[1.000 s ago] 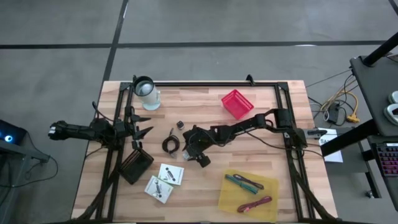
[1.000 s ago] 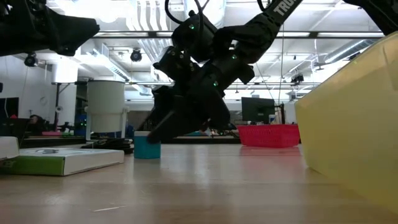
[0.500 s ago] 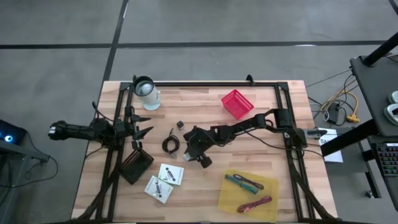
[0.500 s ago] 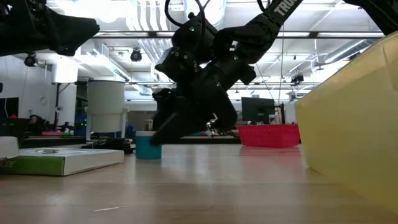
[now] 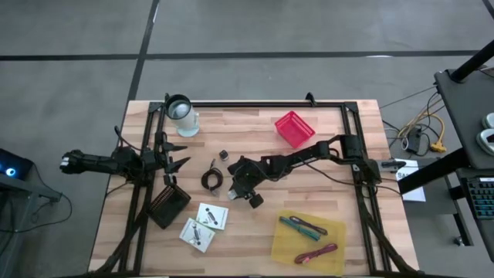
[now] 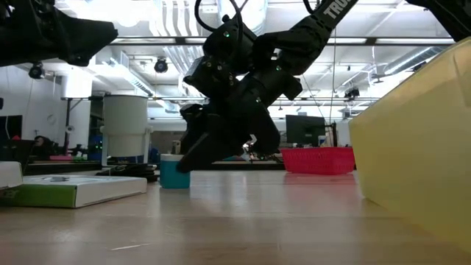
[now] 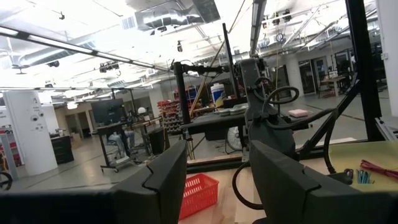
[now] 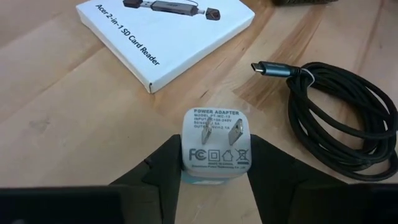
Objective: Pick and place items into bin
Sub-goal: Put the light blue charger adapter into the orange bin
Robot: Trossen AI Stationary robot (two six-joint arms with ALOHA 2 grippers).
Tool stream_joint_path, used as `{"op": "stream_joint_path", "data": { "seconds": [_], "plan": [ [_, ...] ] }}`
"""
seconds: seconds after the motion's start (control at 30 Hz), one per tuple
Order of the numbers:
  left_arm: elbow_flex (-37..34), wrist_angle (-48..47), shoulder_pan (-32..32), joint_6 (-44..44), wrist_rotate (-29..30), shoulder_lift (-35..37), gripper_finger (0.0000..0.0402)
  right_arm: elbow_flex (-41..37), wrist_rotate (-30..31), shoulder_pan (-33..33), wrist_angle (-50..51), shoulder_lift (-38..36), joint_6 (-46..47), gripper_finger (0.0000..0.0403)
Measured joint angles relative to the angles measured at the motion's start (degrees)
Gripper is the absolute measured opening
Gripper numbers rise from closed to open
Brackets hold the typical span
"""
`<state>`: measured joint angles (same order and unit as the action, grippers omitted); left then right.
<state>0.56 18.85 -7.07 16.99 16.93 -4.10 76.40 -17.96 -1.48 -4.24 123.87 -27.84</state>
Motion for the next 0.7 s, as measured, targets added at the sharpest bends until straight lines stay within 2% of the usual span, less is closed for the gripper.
{"op": "stream_joint_path", "data": {
  "seconds": [0.13, 0.37, 0.7],
  "plan": [
    [0.00, 0.01, -0.02, 0.00, 0.00, 0.00, 0.0160, 1.96, 0.09, 0.00, 3.48, -0.01, 1.25, 0.0138],
    [0.00, -0.02, -0.02, 0.00, 0.00, 0.00, 0.0160, 6.16, -0.36, 0.26, 16.41, -2.98, 0.88, 0.0138],
    [0.00, -0.06, -0.01, 0.00, 0.00, -0.03, 0.0160, 6.97, 3.03, 2.67, 28.16, -10.31, 8.87, 0.0138]
  ]
}}
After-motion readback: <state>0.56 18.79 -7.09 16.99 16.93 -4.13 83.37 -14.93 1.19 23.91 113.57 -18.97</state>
